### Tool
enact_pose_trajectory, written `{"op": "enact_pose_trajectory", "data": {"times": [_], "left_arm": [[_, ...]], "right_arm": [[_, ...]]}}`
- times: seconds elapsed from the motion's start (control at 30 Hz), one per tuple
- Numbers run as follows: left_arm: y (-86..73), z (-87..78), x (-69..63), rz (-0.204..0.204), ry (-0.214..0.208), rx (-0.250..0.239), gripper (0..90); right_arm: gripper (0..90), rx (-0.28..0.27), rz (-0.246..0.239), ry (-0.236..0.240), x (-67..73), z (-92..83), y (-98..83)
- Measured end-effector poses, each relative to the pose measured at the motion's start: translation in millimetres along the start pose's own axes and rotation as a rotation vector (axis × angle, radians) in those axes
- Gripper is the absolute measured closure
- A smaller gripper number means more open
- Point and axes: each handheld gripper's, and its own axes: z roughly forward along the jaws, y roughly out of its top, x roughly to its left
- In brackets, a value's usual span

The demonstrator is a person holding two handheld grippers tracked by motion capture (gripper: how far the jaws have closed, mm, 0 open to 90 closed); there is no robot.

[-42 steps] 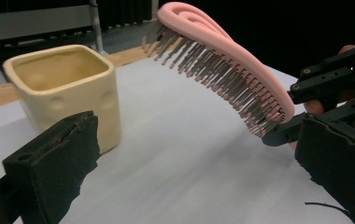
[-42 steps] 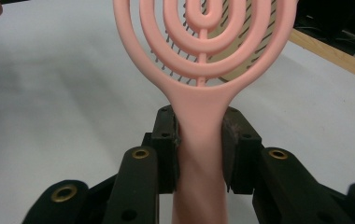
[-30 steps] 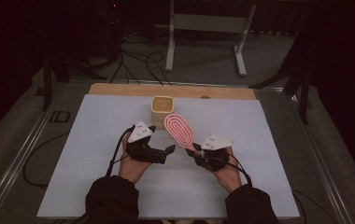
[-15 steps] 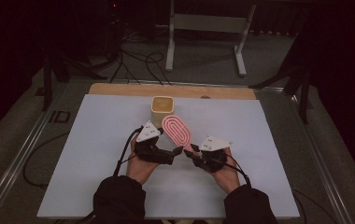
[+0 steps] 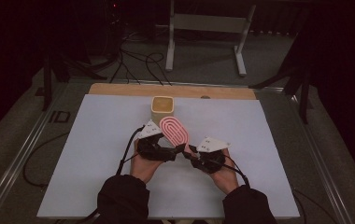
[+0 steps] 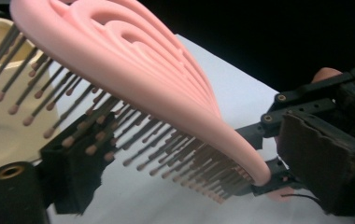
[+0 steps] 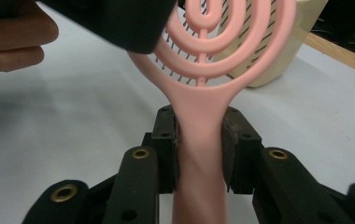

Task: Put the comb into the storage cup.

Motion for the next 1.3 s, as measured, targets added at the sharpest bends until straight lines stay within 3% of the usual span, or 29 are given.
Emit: {"op": "enact_pose_trajectory", "data": {"times": [0.13,0.33,0.5,0.53,1.0,1.3], "left_arm": [[0.8,2.0,0.6,-0.027,-0.001,-0.003,16.4],[3.1,5.8,-1.1,-0.068,0.014,-0.013,34.1],[3.4,6.4,-0.4,-0.085,0.01,-0.017,42.8],[3.5,5.3,1.3,-0.101,-0.017,-0.029,46.9],[4.4,6.6,0.6,-0.148,-0.105,-0.055,62.3],[8.2,5.7,-1.4,-0.151,-0.115,-0.059,63.4]], "right_arm": [[69.7,-0.002,-0.004,0.003,0.8,0.4,0.3],[69.7,-0.002,-0.006,0.003,2.3,1.4,0.2],[69.6,-0.002,-0.005,0.002,2.4,0.9,0.4],[69.7,0.002,-0.014,-0.002,2.8,1.7,0.2],[69.7,0.014,-0.01,-0.018,5.6,6.3,0.3],[69.2,-0.002,-0.003,-0.022,5.0,5.0,1.5]]}}
